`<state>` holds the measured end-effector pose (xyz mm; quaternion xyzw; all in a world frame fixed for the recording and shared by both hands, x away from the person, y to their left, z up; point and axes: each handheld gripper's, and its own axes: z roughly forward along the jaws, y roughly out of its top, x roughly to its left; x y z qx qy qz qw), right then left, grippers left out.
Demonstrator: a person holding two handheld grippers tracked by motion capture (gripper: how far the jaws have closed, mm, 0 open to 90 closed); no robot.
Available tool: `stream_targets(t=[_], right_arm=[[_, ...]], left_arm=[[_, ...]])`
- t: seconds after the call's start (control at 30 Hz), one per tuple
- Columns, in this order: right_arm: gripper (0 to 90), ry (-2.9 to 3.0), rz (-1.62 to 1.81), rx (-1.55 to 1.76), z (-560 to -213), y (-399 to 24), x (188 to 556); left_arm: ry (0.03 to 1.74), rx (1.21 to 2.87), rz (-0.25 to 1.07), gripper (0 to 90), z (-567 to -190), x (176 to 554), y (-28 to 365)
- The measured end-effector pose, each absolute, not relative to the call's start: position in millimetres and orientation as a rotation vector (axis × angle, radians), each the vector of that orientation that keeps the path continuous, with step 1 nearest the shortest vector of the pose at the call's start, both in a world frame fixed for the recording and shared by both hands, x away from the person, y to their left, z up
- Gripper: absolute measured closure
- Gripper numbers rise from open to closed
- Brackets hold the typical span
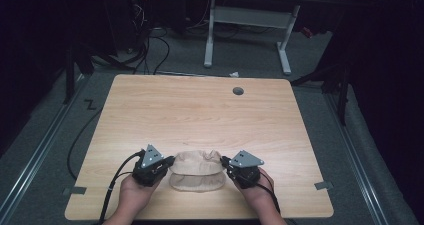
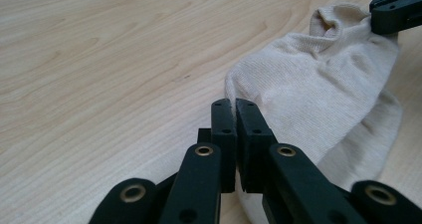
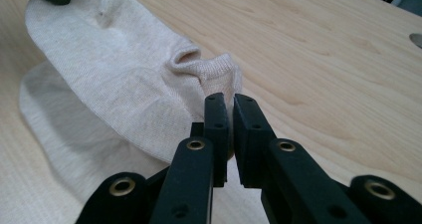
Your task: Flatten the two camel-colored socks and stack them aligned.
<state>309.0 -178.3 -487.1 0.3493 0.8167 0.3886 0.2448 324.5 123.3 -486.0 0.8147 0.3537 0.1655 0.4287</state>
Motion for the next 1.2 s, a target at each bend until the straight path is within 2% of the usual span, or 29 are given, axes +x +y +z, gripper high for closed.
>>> stream_targets(t=[0.4, 0.8, 0.87, 0.93, 0.97, 1.0, 1.03, 1.2], right_arm=[[85.1, 2.287, 1.019, 0.967, -499, -179, 285], [84.3, 2.346, 0.985, 1.000, -512, -172, 290], [83.3, 2.358, 0.969, 1.005, -515, -173, 291], [80.4, 2.367, 0.967, 1.018, -516, -174, 291], [75.2, 2.361, 0.974, 1.020, -516, -174, 291], [75.2, 2.361, 0.974, 1.020, -516, -174, 291], [70.8, 2.337, 0.997, 1.029, -513, -176, 291], [67.6, 2.286, 1.038, 1.047, -508, -181, 291]], left_arm=[[0.860, 2.119, 0.394, 87.2, -498, 306, 117], [0.894, 2.182, 0.356, 86.0, -513, 310, 117], [0.900, 2.189, 0.342, 83.0, -515, 311, 117], [0.905, 2.179, 0.334, 71.1, -515, 313, 118], [0.911, 2.164, 0.355, 64.1, -514, 313, 118], [0.911, 2.164, 0.355, 62.3, -514, 313, 118], [0.906, 2.141, 0.344, 60.7, -511, 313, 119], [0.895, 2.117, 0.362, 53.8, -508, 313, 120]])
